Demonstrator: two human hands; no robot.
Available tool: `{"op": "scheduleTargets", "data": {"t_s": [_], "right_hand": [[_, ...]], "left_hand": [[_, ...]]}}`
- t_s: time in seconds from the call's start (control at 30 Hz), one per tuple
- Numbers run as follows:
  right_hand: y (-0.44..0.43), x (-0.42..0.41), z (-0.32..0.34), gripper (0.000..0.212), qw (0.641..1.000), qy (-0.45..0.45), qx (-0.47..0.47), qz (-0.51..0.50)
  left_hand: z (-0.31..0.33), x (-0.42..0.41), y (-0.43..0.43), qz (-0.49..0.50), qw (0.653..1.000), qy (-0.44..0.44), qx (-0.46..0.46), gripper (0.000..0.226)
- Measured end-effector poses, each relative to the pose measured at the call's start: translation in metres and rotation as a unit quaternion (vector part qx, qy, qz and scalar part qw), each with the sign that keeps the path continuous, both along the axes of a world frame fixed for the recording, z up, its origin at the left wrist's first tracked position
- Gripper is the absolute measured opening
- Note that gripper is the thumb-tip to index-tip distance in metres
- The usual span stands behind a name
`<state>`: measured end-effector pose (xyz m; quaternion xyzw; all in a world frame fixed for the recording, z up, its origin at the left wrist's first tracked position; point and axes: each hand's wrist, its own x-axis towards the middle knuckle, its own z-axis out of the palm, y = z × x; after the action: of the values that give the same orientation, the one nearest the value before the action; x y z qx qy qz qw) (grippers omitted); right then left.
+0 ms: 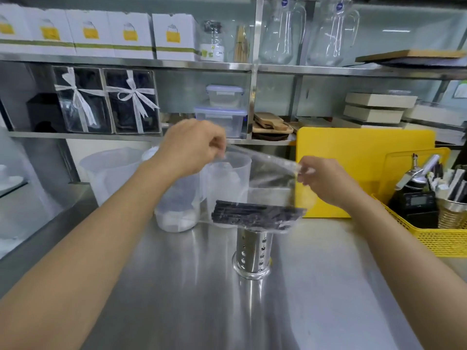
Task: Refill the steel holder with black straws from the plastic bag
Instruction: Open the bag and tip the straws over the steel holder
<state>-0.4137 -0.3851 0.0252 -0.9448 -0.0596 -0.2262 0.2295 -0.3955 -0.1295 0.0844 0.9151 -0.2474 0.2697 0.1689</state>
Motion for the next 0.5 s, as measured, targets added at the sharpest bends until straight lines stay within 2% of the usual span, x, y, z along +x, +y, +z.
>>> {"op": "scheduleTargets", "data": {"t_s": [0.07, 0.13, 0.23, 0.3, 0.4, 0.5], "right_hand": [[0.002, 0.005, -0.004, 0.018, 0.998, 0.027, -0.048, -0.004], [0.004, 0.007, -0.003, 0.018, 1.0, -0.008, -0.013, -0.019], [0.005, 0.011, -0.002, 0.016, 0.999, -0.012, 0.016, -0.03], [0.004, 0.013, -0.001, 0.016, 0.998, -0.036, 0.024, -0.044], [0.003, 0.012, -0.002, 0.015, 1.0, 0.012, 0.002, -0.02], [0.002, 0.01, -0.002, 0.016, 1.0, -0.005, 0.009, -0.028]], "left_hand": [[0.001, 0.003, -0.002, 0.009, 0.998, 0.039, 0.038, 0.005], [0.001, 0.007, -0.003, 0.029, 0.999, 0.017, 0.016, 0.005], [0.0, 0.008, -0.007, 0.036, 0.999, -0.017, -0.006, 0.007], [0.001, 0.007, -0.008, 0.033, 0.999, -0.007, -0.02, 0.005], [-0.003, 0.008, -0.006, 0.031, 0.999, 0.031, 0.008, 0.003], [-0.004, 0.007, -0.005, 0.024, 0.999, 0.033, -0.014, 0.004]]}}
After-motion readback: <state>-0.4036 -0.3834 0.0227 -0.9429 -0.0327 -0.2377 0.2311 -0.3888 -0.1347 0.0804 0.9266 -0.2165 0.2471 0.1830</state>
